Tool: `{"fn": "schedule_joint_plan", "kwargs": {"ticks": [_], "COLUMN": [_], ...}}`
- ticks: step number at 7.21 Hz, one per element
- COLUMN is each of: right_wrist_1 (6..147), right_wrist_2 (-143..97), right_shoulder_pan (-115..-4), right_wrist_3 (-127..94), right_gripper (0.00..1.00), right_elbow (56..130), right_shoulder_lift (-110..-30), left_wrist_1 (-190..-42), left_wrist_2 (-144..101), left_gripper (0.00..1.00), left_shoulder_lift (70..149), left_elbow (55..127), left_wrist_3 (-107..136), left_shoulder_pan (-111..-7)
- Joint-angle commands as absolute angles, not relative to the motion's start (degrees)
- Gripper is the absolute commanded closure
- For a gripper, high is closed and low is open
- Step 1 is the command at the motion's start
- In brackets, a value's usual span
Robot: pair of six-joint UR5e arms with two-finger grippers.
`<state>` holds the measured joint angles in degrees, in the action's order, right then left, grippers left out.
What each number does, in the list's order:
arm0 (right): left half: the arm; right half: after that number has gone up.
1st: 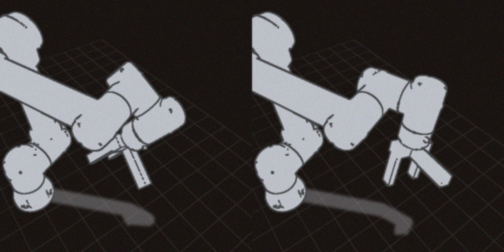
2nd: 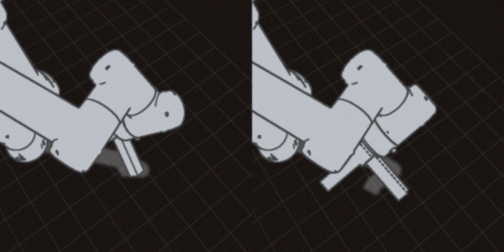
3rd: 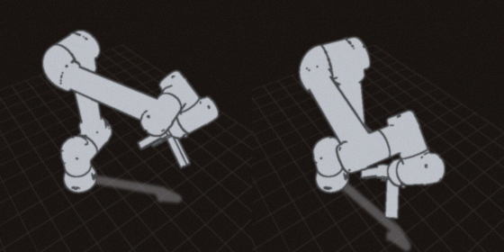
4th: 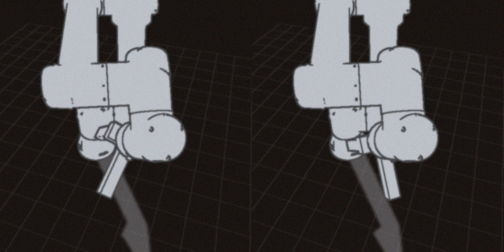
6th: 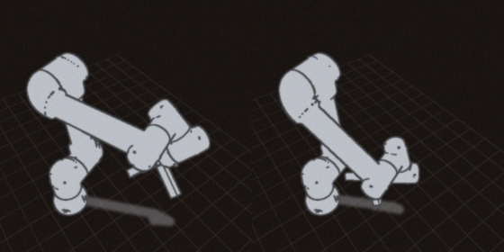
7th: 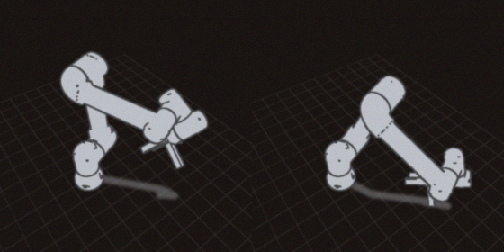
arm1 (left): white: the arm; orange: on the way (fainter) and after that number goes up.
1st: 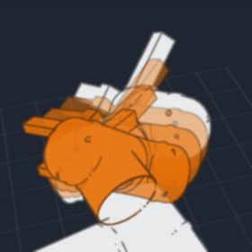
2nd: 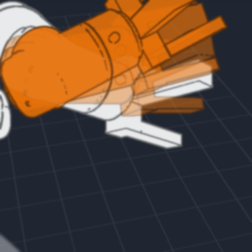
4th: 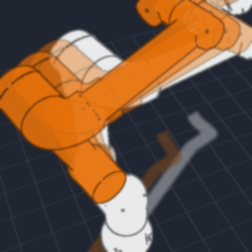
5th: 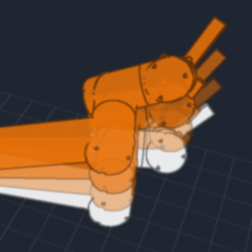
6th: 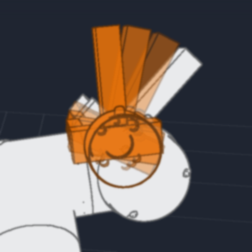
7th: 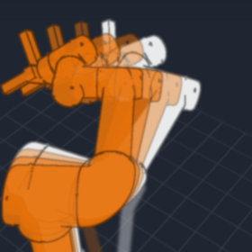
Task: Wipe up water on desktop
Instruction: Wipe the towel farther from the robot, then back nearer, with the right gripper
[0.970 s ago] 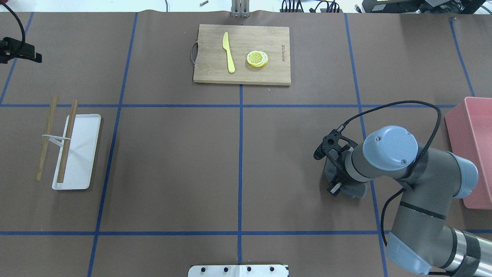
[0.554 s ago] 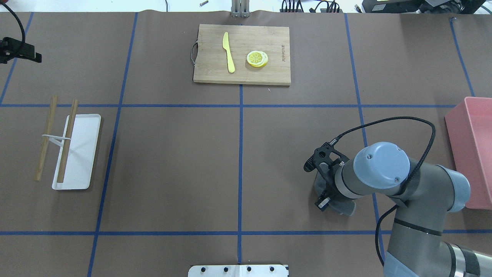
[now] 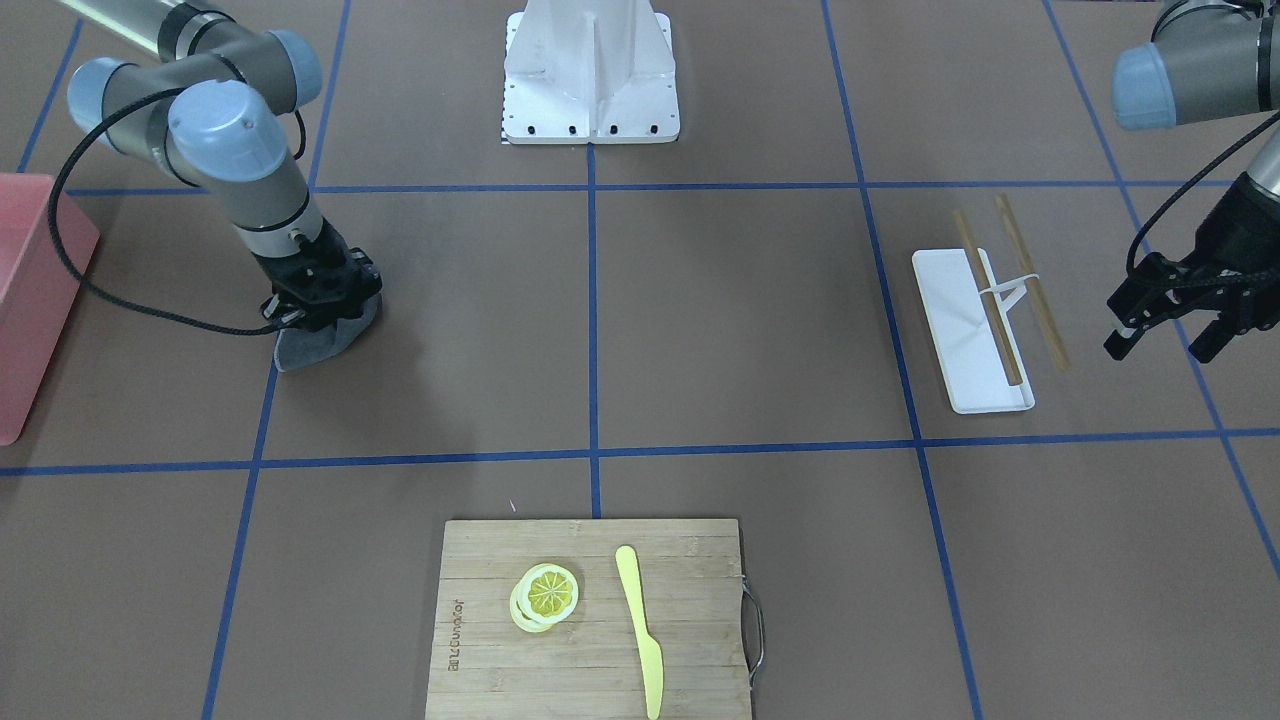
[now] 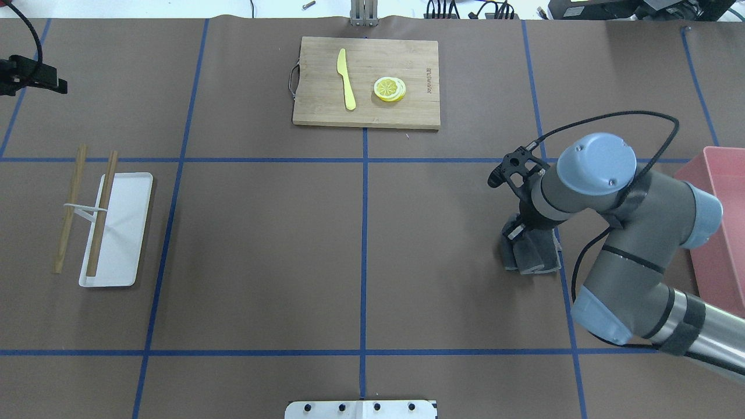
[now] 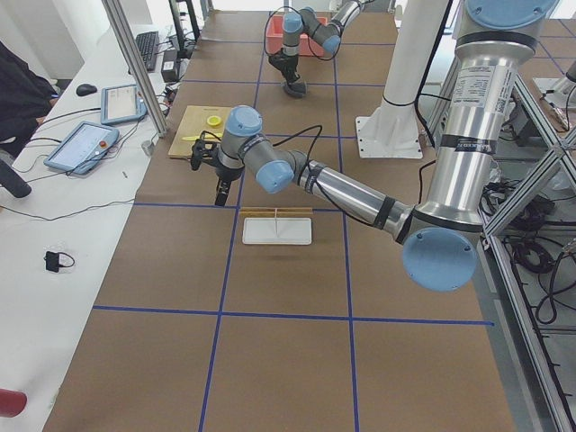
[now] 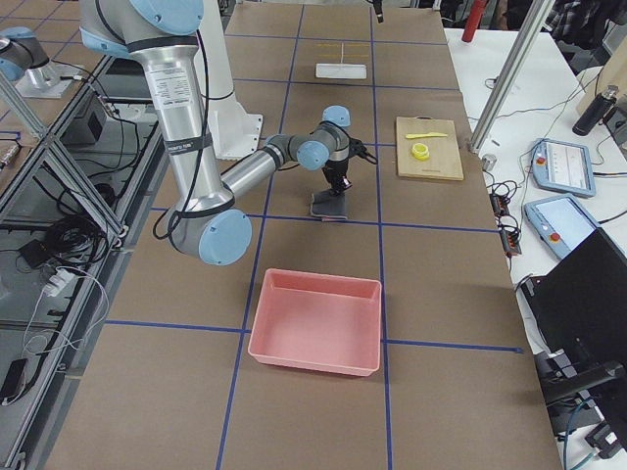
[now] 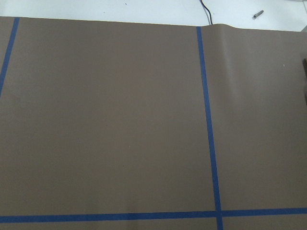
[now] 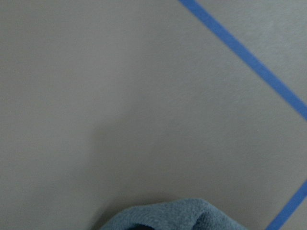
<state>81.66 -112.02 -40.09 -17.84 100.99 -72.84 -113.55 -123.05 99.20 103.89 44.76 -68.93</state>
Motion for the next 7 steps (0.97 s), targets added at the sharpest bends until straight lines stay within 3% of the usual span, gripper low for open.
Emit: {"fn": "schedule_joint_plan", "kwargs": {"ticks": [1, 4, 6, 7], "right_wrist_1": [81.48, 81.47, 79.73, 79.54], "right_wrist_2": [-114.59, -116.98, -117.07, -117.16], "right_shoulder_pan": [-46.04, -50.71, -47.74, -44.42], "right_wrist_3": [-13.02, -8.88, -10.19, -14.46], "right_gripper": [1.00, 1.00, 1.00, 1.00], "right_elbow": [93.45, 88.52, 90.16, 94.44], "right_shoulder_lift": [-68.13, -65.31, -67.22, -70.80], "left_wrist_1": [-113.55, -113.55, -113.55, -113.55], "left_wrist_2": [-123.05, -123.13, -123.13, -123.05], "left_gripper": [0.02, 0.02, 0.02, 0.02], "left_shoulder_lift": [99.23, 98.97, 98.88, 98.79], "left_elbow": [103.89, 103.27, 103.10, 103.01], "left_wrist_3": [44.82, 44.74, 44.65, 44.56], "left_shoulder_pan": [-68.91, -68.82, -68.91, -68.91]}}
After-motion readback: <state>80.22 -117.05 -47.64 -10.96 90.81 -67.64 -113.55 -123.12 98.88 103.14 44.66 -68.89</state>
